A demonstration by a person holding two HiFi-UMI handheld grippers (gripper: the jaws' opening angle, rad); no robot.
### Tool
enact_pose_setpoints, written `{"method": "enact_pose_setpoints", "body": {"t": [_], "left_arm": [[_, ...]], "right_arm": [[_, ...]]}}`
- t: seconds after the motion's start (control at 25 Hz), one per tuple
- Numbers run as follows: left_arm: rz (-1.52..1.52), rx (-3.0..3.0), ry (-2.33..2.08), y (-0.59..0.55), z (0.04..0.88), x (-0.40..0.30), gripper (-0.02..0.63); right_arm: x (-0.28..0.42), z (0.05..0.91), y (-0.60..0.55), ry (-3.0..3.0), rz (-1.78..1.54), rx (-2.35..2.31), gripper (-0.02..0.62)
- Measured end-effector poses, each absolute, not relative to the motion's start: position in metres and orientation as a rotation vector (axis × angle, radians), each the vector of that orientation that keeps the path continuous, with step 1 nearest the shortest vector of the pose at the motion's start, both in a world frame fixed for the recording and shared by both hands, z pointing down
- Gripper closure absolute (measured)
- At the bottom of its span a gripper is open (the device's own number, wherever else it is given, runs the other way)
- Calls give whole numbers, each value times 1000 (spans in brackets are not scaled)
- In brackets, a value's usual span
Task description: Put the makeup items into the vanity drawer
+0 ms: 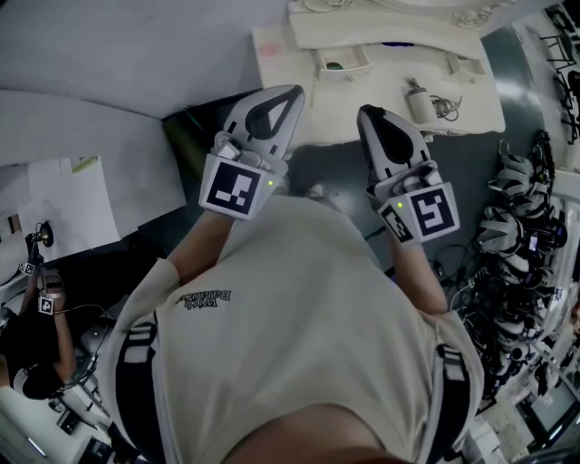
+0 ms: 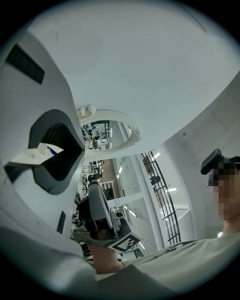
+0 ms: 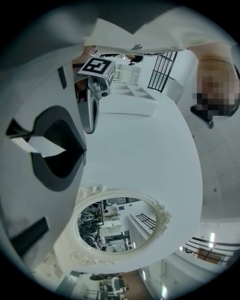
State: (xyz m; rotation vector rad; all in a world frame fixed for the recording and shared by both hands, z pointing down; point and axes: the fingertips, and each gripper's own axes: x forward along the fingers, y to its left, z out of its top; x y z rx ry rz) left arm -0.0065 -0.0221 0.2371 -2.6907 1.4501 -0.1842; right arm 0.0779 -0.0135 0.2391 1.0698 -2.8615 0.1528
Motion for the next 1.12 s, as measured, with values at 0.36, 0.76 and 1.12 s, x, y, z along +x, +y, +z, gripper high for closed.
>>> {"method": "enact_pose_setpoints", "body": {"t": [0.36, 0.76, 1.12], "left_arm": [[-197, -2703, 1462, -26, 244, -13, 594], [-330, -2735, 1471, -45, 276, -32, 594], [-406, -2736, 1537, -98, 326, -57, 594]], "right_arm": [[70, 245, -18, -2851, 163, 1047, 592], [53, 277, -54, -2733, 176, 1003, 592], [30, 340, -110, -2603, 264, 919, 589]]}}
